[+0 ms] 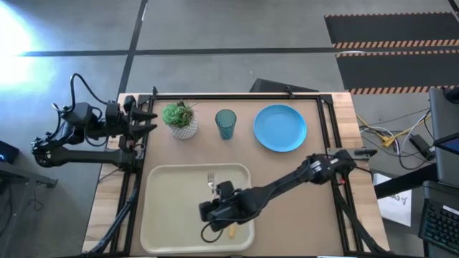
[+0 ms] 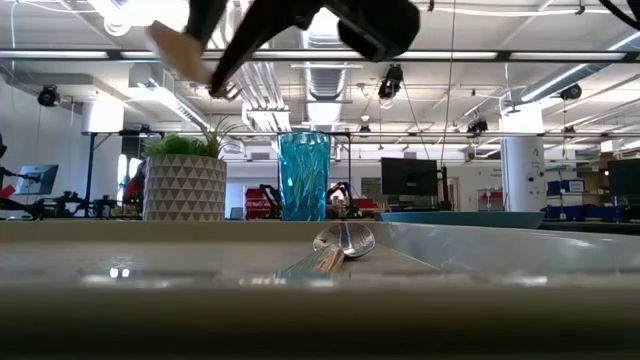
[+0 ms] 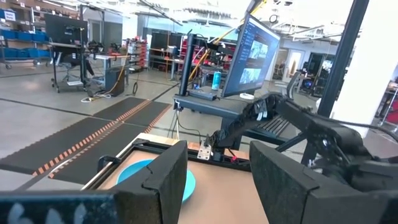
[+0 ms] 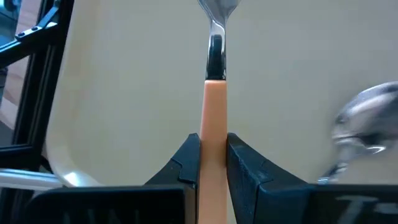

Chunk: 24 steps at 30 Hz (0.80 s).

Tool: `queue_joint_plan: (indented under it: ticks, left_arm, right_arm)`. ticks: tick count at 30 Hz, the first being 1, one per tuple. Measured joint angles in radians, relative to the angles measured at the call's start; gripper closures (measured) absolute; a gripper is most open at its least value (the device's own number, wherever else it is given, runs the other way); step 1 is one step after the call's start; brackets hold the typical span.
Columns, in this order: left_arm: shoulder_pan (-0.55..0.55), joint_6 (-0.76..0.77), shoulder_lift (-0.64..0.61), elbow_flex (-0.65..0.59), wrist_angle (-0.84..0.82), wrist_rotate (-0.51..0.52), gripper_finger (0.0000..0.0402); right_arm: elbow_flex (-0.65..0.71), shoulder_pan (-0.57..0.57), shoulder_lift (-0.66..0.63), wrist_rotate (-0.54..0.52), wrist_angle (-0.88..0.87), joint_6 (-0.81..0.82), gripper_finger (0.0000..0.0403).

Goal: Pick and place plate/cup/fork/spoon on tray
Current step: Put the light pink fork on the left side of the orange spoon on the gray tray

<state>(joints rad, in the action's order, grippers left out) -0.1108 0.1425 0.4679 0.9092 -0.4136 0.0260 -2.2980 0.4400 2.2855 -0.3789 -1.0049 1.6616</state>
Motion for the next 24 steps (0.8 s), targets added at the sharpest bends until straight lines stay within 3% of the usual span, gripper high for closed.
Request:
queue_joint_plan:
  ticks: [8, 24]
  left_arm:
    - [0.000, 0.000, -0.004, 0.000, -0.021, 0.000, 0.0244]
    - [0.000, 0.006, -0.006, 0.000, -0.058, 0.000, 0.0244]
  right_arm:
    - [-0.053, 0.016, 0.098, 0.117, 0.012, 0.124, 0.0368]
    - [-0.049, 0.045, 0.103, 0.144, -0.108, 0.234, 0.0368]
